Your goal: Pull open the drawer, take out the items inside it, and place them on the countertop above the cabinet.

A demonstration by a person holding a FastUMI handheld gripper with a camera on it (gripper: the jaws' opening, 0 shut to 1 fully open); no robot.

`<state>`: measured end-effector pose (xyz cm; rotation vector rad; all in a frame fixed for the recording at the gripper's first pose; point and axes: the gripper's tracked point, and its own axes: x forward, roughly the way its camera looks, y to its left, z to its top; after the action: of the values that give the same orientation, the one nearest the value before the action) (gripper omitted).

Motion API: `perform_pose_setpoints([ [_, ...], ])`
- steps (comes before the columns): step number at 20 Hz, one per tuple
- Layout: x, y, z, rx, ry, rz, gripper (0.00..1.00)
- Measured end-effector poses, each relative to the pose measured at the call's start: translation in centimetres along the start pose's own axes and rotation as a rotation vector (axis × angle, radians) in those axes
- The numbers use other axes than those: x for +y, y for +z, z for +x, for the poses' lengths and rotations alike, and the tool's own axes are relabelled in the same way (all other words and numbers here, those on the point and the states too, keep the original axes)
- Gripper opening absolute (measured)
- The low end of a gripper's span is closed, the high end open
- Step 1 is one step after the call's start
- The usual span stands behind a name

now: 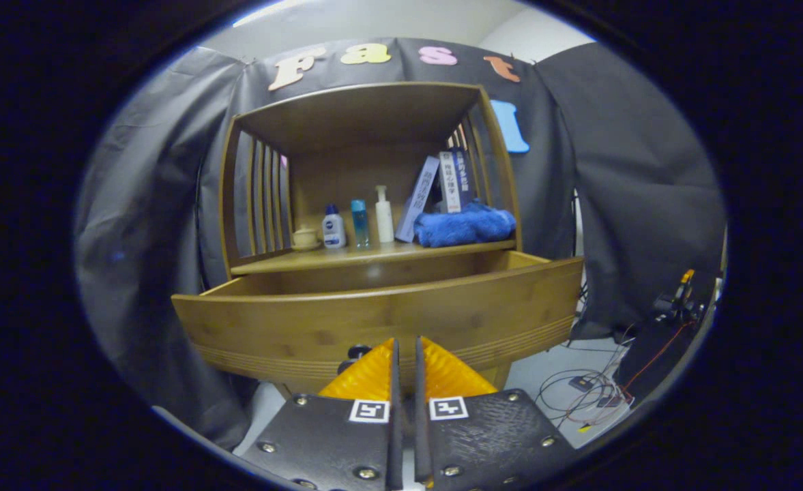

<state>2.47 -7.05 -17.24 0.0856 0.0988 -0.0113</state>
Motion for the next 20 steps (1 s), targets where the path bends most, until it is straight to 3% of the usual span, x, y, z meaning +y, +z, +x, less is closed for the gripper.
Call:
perform_pose_setpoints([
  [8, 3.6, 4.1, 1.4, 0.0, 0.075, -0.001, 0.11],
  [11, 4.8, 5.4, 2.0, -0.004, 0.102, 0.005, 0.35],
  [13, 5.2, 6.5, 2.6, -0.003, 0.107, 0.008, 0.4],
  [15, 5.6, 7.3, 3.7, 0.03, 0.105, -0.01, 0.61],
  [18, 6.7, 7.1, 5.7, 0.137, 0.129, -0.092, 0.92],
  [20, 8.1, 6.1, 7.0, 0.248, 0.168, -0.12, 0.99],
])
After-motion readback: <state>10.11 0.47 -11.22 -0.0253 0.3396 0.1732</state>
